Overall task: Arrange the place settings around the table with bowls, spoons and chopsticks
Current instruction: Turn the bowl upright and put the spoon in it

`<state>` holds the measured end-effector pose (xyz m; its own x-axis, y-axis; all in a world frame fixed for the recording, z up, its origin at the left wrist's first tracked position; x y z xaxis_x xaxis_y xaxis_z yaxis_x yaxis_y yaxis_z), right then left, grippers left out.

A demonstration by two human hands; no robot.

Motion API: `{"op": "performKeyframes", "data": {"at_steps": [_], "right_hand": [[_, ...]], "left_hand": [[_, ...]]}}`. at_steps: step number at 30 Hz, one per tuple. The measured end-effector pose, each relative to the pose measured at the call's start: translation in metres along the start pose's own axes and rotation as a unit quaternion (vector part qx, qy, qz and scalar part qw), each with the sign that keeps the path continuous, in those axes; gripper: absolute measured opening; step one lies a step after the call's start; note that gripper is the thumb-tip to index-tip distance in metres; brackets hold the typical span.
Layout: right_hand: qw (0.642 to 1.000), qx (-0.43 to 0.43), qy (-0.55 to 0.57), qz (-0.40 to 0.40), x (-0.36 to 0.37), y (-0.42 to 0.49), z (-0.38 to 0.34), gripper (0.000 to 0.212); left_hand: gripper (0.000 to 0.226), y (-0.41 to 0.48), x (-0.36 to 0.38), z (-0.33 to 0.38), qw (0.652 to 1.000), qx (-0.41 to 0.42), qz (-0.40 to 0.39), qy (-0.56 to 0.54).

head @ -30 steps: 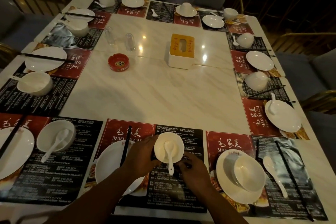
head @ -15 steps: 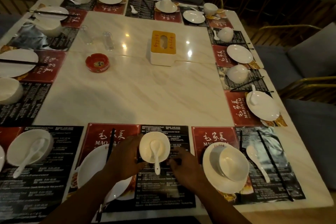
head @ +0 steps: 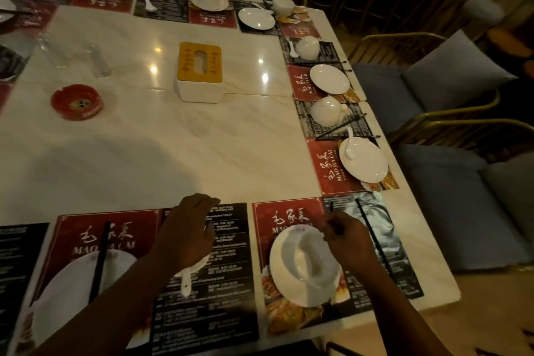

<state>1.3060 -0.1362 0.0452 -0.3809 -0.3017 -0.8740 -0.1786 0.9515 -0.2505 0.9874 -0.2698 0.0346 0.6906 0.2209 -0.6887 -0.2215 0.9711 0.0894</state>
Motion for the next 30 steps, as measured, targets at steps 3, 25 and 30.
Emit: {"op": "performKeyframes", "data": {"at_steps": [3, 25, 30], "right_hand": [[1.000, 0.007, -0.026, 0.017, -0.023, 0.019, 0.036, 0.012], [0.949, -0.154, -0.170, -0.218, 0.030, 0.051, 0.129, 0.046], [0.962, -0.136, -0.114, -0.207, 0.027, 0.052, 0.129, 0.034]], "left_hand": [[0.045, 0.015, 0.036, 0.021, 1.000, 0.003, -0.024, -0.013], [0.029, 0.016, 0.153, 0.097, 0.979, -0.204, 0.022, 0.007], [0.013, 0.007, 0.144, 0.101, 0.977, -0.210, 0.031, 0.003]]}}
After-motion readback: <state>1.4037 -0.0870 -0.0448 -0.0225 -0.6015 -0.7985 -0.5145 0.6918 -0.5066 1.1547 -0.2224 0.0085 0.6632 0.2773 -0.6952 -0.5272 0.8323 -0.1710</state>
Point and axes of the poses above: each hand's wrist, its own y-axis towards the middle knuckle, its own x-axis out of the palm, z = x × y, the point moved 10 cm from there along y, towards the middle knuckle, and after that the axes turned 10 degrees about -y, right-handed, at the moved point
